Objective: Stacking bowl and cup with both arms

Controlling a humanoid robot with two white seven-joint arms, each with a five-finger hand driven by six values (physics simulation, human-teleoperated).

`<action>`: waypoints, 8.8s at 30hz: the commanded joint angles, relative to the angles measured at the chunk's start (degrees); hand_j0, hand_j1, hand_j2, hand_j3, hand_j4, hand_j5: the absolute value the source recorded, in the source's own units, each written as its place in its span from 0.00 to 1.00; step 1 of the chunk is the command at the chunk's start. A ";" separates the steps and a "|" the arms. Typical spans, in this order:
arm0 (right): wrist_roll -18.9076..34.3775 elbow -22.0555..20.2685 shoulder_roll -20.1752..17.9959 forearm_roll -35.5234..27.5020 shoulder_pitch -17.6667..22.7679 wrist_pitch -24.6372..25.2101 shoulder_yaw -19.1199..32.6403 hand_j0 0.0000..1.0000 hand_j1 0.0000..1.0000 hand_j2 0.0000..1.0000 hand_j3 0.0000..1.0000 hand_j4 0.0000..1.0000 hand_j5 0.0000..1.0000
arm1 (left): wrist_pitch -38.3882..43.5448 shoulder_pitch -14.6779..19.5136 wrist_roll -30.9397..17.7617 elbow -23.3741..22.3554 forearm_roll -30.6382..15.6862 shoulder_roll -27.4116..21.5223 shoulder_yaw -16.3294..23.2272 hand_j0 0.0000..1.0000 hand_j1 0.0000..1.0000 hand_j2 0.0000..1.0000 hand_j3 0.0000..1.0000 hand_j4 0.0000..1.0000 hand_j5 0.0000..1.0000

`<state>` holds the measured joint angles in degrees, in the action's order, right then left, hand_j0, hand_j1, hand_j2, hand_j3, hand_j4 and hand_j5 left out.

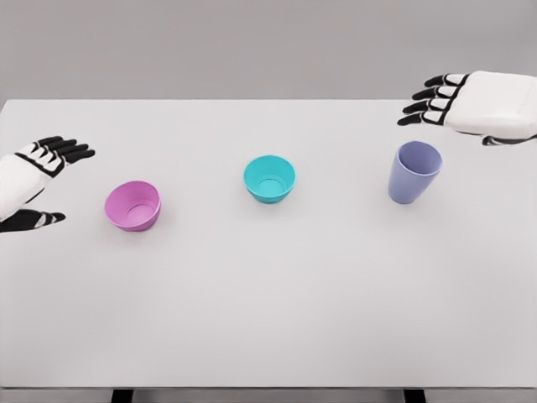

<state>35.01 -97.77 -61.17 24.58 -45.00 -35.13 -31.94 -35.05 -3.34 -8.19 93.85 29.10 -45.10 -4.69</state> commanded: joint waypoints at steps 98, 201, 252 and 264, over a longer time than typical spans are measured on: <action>-0.01 -0.05 3.95 -1.90 5.71 0.13 10.32 1.00 1.00 1.00 1.00 1.00 1.00 | 24.59 43.51 -26.81 1.34 -15.30 -10.97 53.46 1.00 1.00 1.00 1.00 1.00 1.00; -0.01 0.04 4.22 -1.81 5.71 0.13 10.32 1.00 1.00 1.00 1.00 1.00 1.00 | 21.16 51.50 -26.81 1.69 -12.75 2.47 53.73 0.72 0.72 0.72 0.72 0.72 0.72; -0.01 0.04 4.13 -1.90 5.71 0.13 10.32 1.00 1.00 1.00 1.00 1.00 1.00 | 21.25 56.86 -26.81 -14.84 -9.41 20.05 58.83 0.75 0.75 0.75 0.75 0.75 0.75; -0.01 0.04 4.22 -1.81 5.71 0.13 10.32 1.00 1.00 1.00 1.00 1.00 1.00 | 21.25 57.30 -26.81 -19.23 -9.41 22.69 58.91 0.75 0.75 0.75 0.75 0.75 0.75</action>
<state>35.03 -97.74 -56.93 22.95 -39.29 -35.16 -21.64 -13.86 53.96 -35.04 75.44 19.85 -22.78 54.26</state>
